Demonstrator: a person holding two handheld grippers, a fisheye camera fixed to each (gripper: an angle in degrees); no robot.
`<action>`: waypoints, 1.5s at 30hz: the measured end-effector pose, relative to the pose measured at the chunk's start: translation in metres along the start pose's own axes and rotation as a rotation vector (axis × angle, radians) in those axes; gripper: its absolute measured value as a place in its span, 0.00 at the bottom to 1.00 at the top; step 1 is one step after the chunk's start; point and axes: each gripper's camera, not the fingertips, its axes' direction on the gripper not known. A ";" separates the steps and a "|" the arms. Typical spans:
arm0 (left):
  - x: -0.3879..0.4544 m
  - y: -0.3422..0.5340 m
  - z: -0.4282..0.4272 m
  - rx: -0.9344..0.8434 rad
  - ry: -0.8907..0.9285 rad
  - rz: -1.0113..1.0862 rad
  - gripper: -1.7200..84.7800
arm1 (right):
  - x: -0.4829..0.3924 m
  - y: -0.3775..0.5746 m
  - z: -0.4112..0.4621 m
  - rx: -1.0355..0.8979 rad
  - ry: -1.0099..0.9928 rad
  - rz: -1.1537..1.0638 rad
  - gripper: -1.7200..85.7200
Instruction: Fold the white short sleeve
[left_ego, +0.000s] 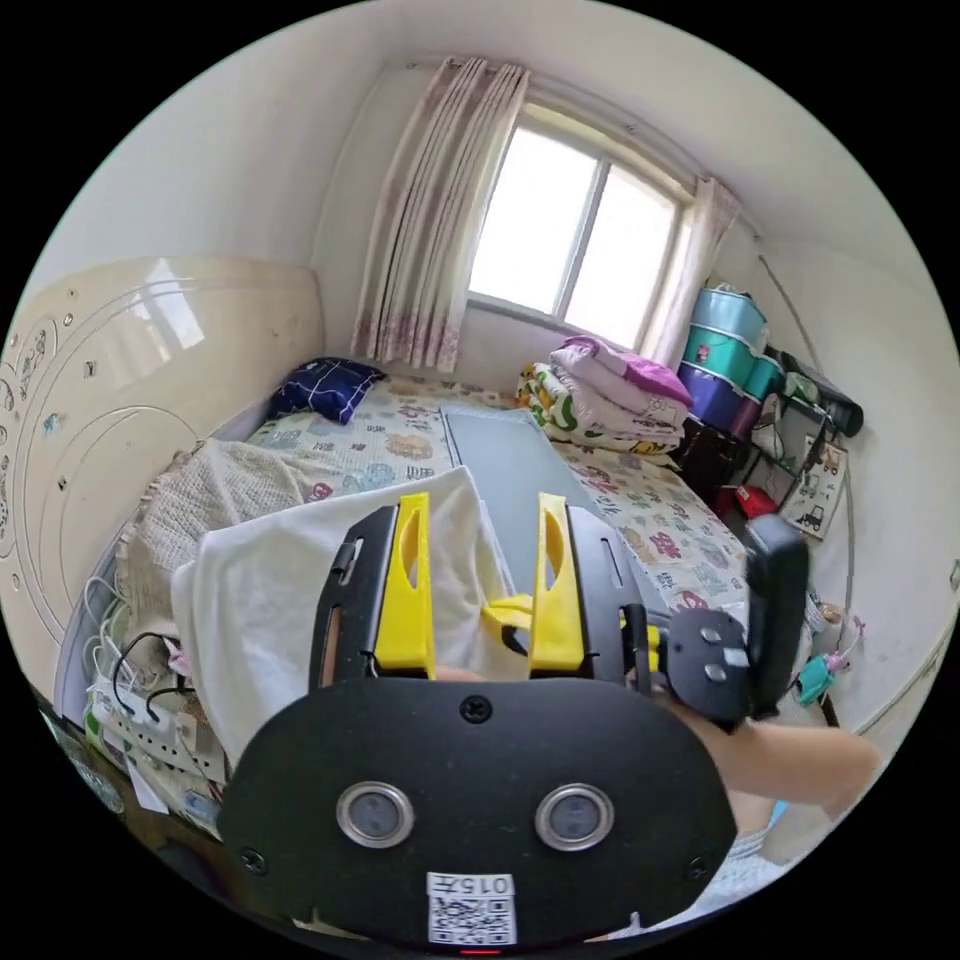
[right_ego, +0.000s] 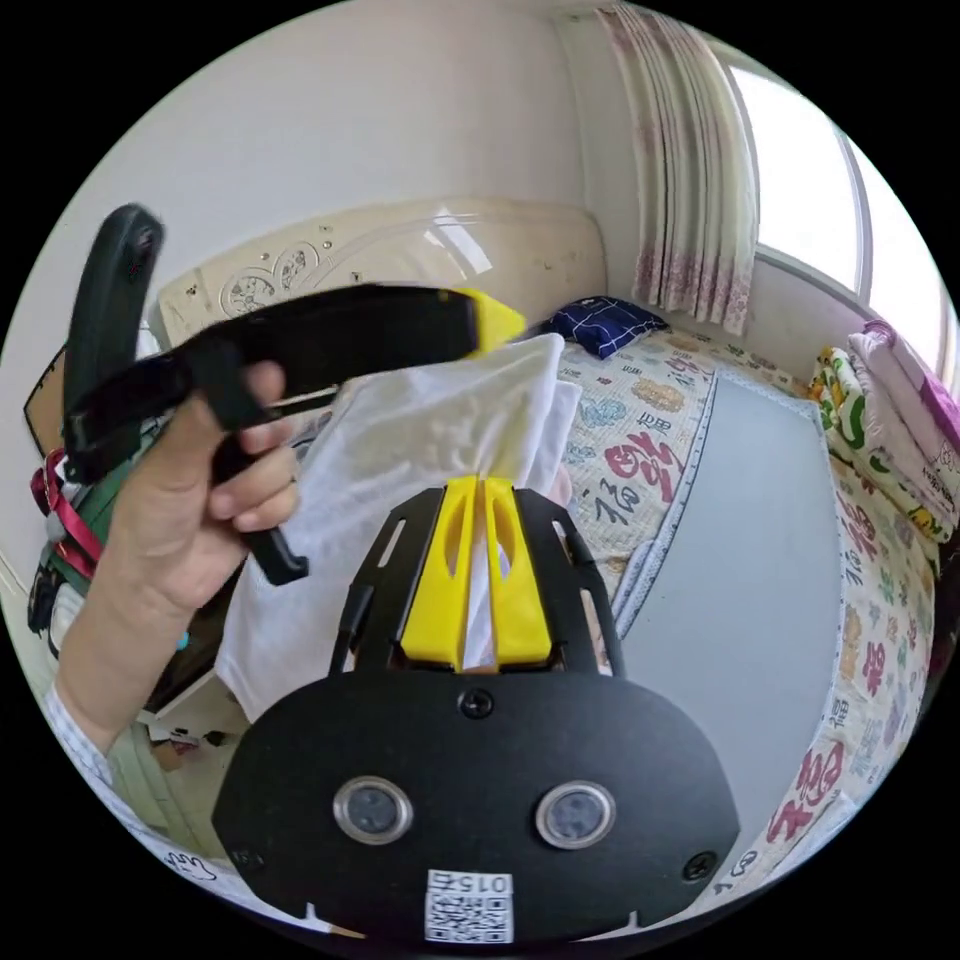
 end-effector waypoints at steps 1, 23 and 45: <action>-0.005 -0.003 0.007 -0.017 0.012 -0.013 0.19 | 0.002 0.000 -0.002 0.013 -0.022 -0.012 0.03; -0.154 0.163 -0.144 0.341 0.411 -0.065 0.02 | 0.086 -0.026 -0.047 0.068 -0.111 -0.397 0.18; 0.094 0.139 -0.111 0.442 0.971 0.323 0.02 | 0.236 0.013 -0.336 0.412 -0.099 -0.283 0.07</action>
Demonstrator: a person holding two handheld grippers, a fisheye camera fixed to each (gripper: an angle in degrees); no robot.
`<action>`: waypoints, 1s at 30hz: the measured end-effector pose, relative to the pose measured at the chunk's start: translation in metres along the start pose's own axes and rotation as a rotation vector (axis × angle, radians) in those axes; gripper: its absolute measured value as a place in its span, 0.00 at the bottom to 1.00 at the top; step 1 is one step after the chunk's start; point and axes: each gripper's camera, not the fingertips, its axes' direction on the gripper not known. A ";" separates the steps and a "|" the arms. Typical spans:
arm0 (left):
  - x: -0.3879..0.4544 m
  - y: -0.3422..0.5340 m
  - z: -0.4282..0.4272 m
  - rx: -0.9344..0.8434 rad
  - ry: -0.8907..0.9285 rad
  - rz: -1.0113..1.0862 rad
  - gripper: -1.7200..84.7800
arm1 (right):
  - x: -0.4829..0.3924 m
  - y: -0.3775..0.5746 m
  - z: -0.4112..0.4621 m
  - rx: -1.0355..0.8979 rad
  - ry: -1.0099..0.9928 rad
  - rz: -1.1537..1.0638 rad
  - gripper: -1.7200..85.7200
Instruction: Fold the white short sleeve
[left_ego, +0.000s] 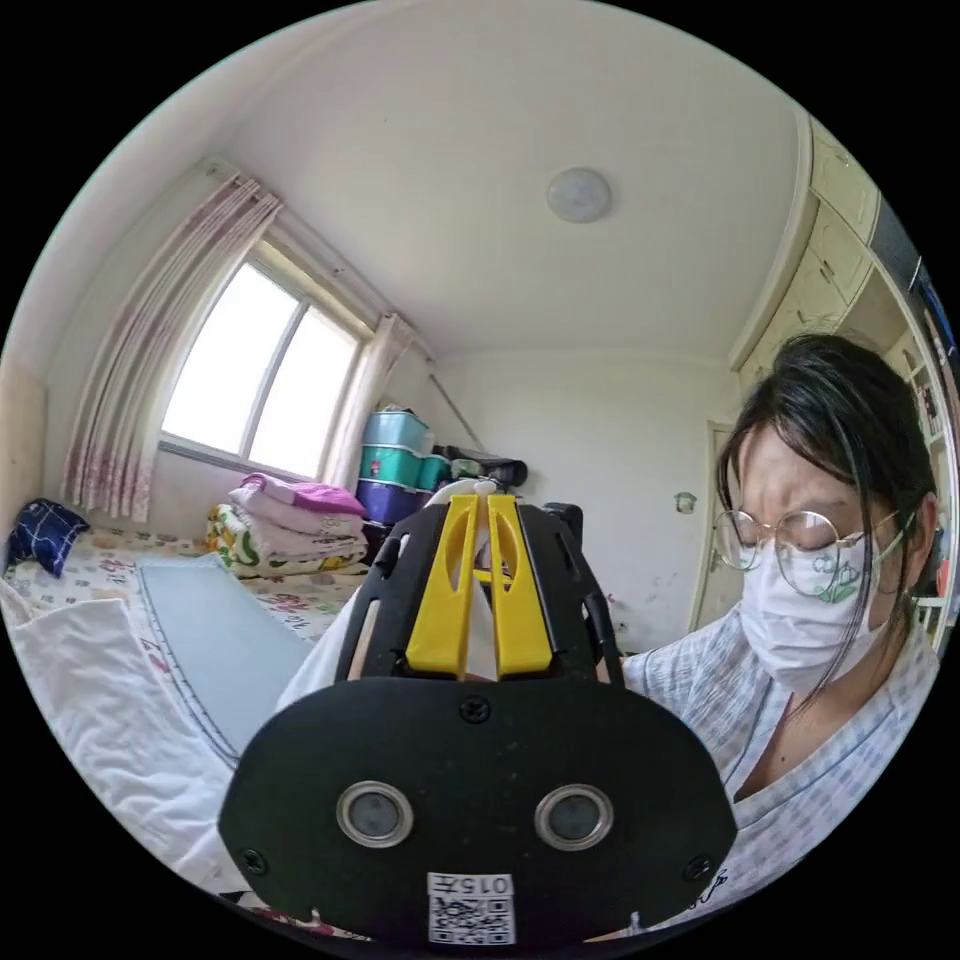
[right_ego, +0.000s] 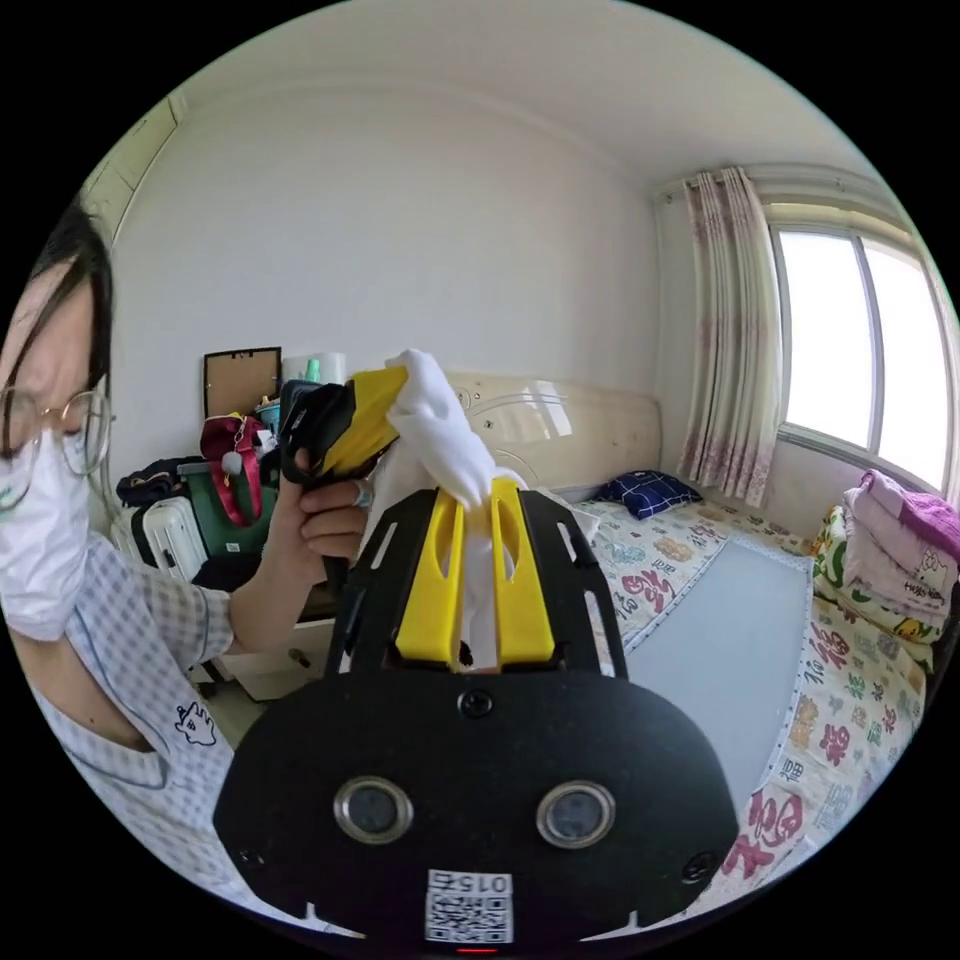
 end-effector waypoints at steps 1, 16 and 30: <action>-0.006 0.005 0.008 0.006 0.018 -0.023 0.02 | 0.006 0.001 -0.006 -0.004 0.005 0.003 0.07; -0.259 0.261 0.173 -0.427 -0.269 -0.616 0.04 | 0.283 0.192 0.038 -0.517 0.458 0.781 0.08; -0.315 0.273 0.299 -0.746 -0.428 -0.534 0.11 | 0.240 0.147 -0.004 -0.348 0.394 0.856 0.15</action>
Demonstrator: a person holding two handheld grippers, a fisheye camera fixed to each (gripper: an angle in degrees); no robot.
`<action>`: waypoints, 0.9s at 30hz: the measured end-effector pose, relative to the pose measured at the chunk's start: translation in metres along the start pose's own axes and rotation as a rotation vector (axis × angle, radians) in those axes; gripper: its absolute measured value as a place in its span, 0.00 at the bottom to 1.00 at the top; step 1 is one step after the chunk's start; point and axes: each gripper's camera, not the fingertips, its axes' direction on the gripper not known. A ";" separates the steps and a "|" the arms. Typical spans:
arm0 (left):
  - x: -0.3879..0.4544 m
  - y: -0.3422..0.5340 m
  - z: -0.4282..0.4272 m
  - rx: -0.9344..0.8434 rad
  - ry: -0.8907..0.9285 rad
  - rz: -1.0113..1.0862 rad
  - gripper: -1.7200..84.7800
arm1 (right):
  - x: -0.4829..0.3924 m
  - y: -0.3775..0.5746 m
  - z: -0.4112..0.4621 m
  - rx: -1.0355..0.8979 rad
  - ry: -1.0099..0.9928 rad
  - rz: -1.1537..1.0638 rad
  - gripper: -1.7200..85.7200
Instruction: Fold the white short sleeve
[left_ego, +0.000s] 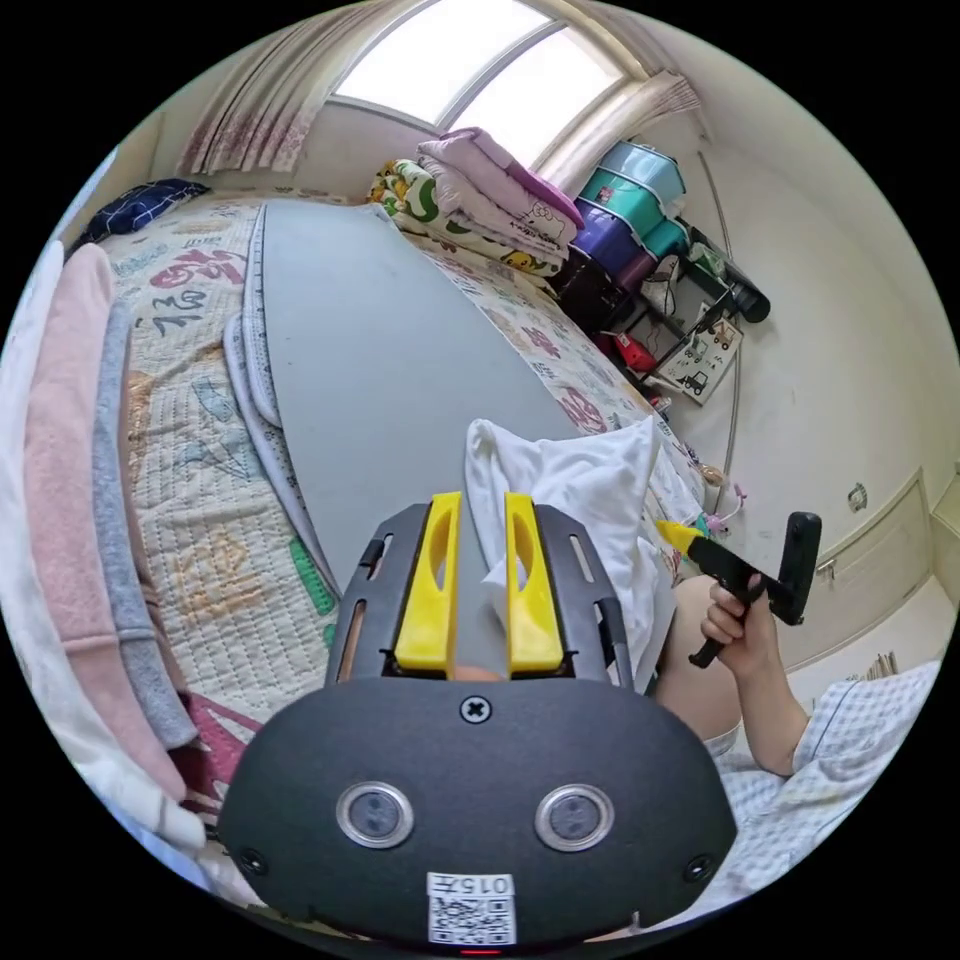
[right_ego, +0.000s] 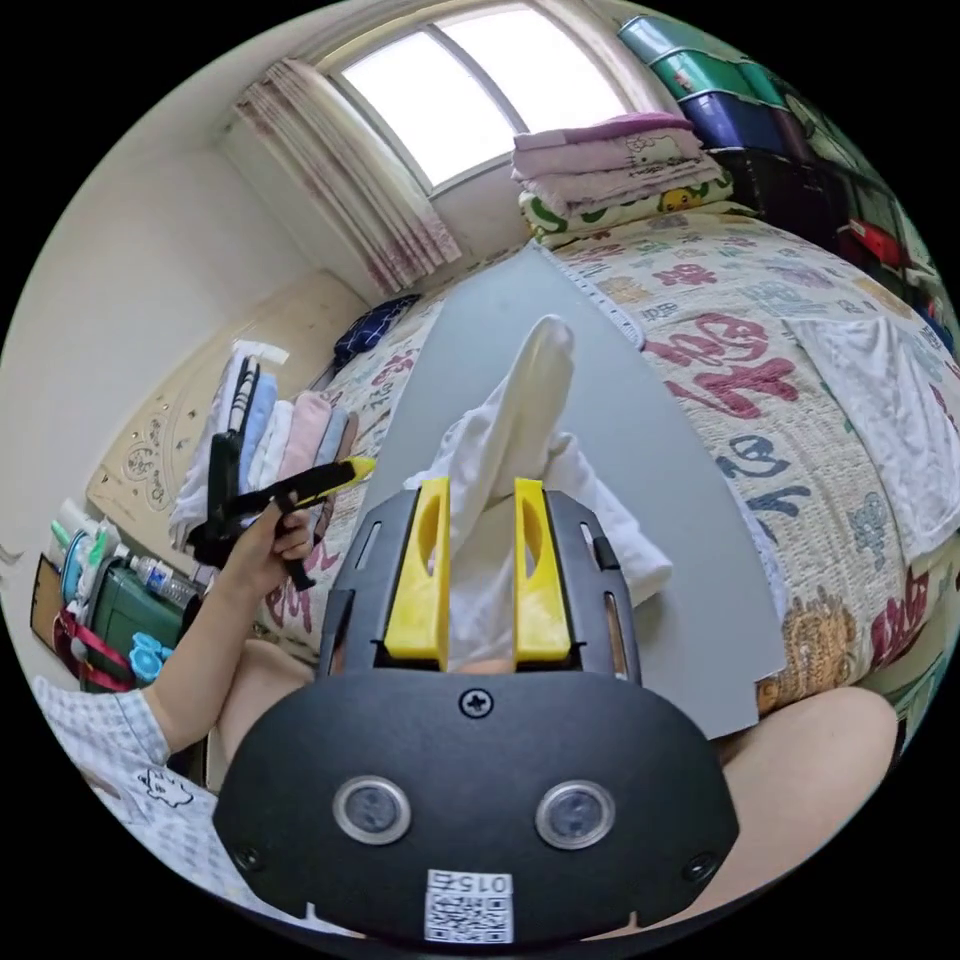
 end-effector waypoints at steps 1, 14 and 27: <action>0.002 -0.004 0.005 -0.001 0.015 -0.003 0.12 | -0.004 -0.001 0.004 -0.034 -0.008 -0.018 0.16; 0.054 -0.047 0.060 0.035 -0.070 -0.022 0.17 | -0.011 0.017 0.020 -0.163 0.069 -0.169 0.17; 0.116 -0.095 0.127 -0.164 -0.203 0.006 0.07 | 0.029 0.063 -0.059 -0.024 0.008 -0.136 0.05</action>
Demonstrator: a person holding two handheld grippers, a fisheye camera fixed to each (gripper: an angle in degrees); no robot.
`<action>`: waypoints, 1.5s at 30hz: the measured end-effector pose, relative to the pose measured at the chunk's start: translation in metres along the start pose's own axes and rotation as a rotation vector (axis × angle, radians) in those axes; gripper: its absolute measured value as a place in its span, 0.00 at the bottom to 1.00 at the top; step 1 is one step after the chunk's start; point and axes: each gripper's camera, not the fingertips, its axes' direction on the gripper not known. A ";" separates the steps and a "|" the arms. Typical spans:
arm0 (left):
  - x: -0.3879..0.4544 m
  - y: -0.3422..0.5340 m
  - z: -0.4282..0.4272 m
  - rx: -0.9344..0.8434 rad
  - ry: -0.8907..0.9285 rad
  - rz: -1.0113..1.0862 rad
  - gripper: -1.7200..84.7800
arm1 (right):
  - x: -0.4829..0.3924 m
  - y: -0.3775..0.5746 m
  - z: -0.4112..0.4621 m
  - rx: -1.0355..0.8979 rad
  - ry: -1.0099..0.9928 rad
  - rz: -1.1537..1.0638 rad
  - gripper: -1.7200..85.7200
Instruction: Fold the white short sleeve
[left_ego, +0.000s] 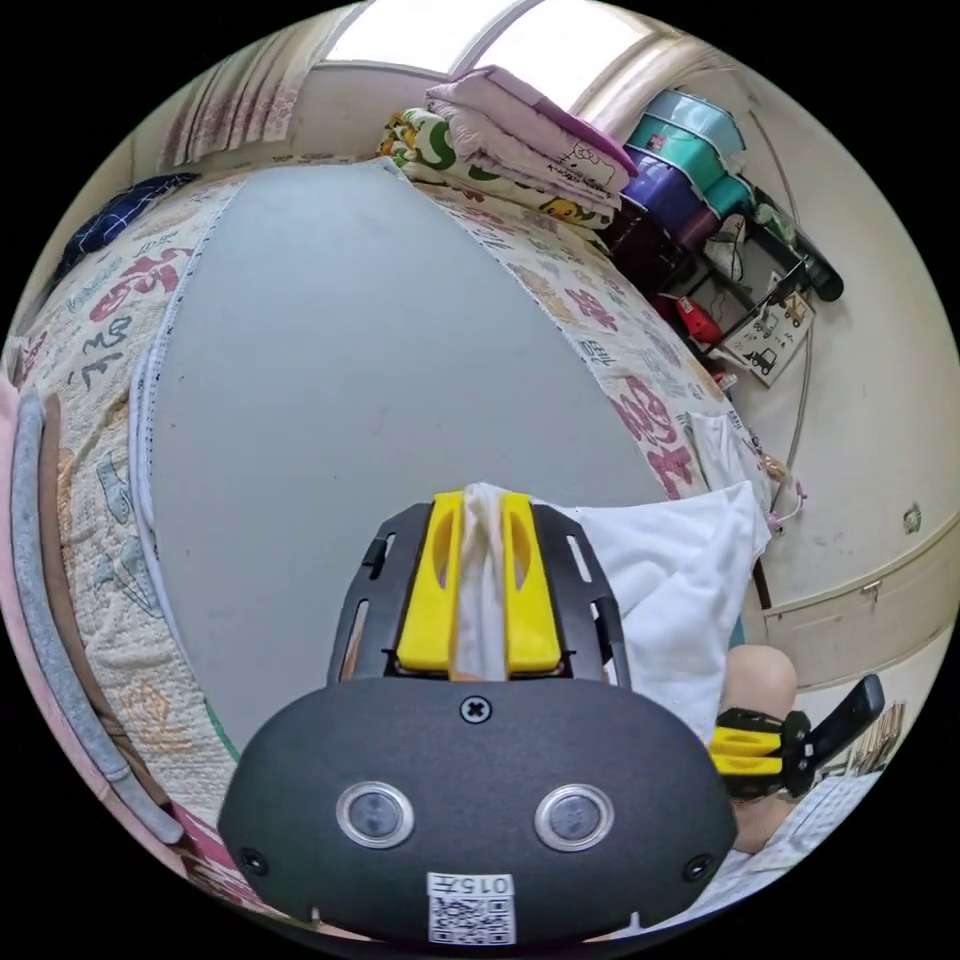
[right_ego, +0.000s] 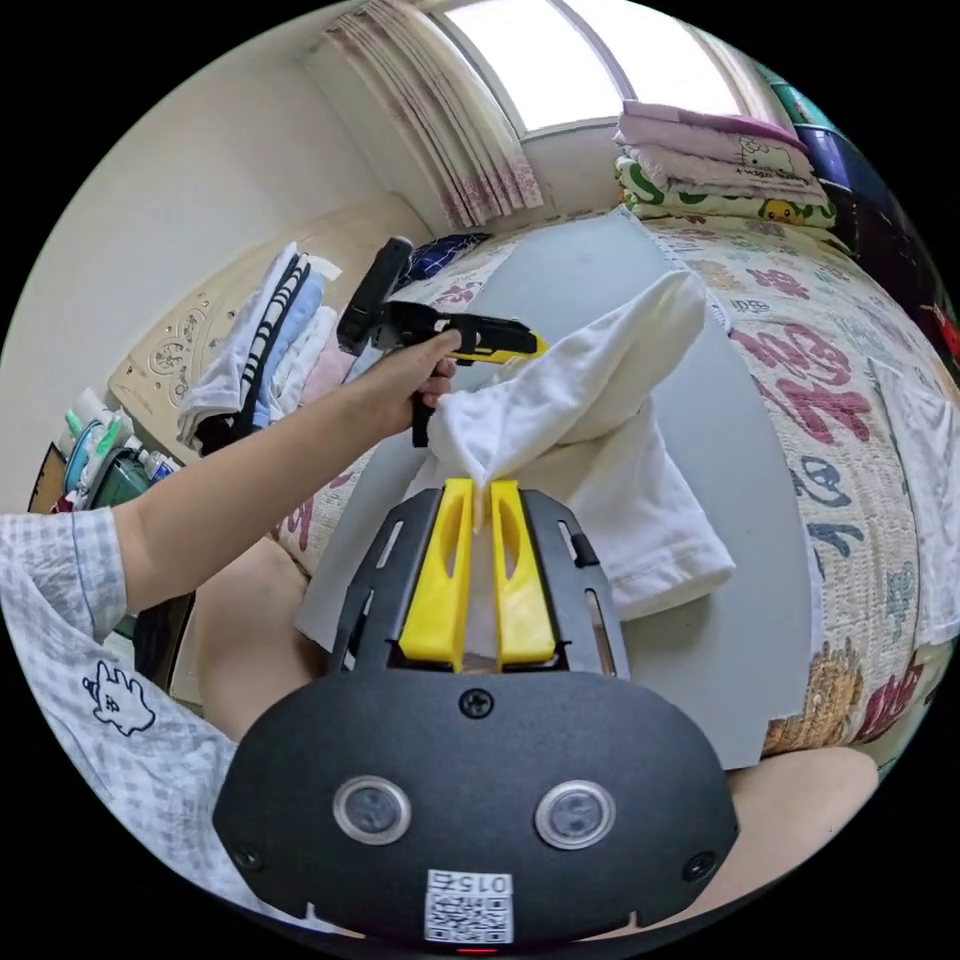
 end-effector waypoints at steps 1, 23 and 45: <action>0.004 0.004 -0.004 0.003 -0.006 0.004 0.06 | 0.002 0.003 -0.010 0.018 0.011 0.003 0.05; 0.145 0.407 -0.471 0.884 -0.092 0.186 0.02 | -0.034 0.101 -0.332 0.524 0.138 -0.210 0.03; 0.071 0.259 -0.220 0.389 -0.451 -0.055 0.03 | 0.083 -0.107 -0.133 0.009 0.354 -0.027 0.03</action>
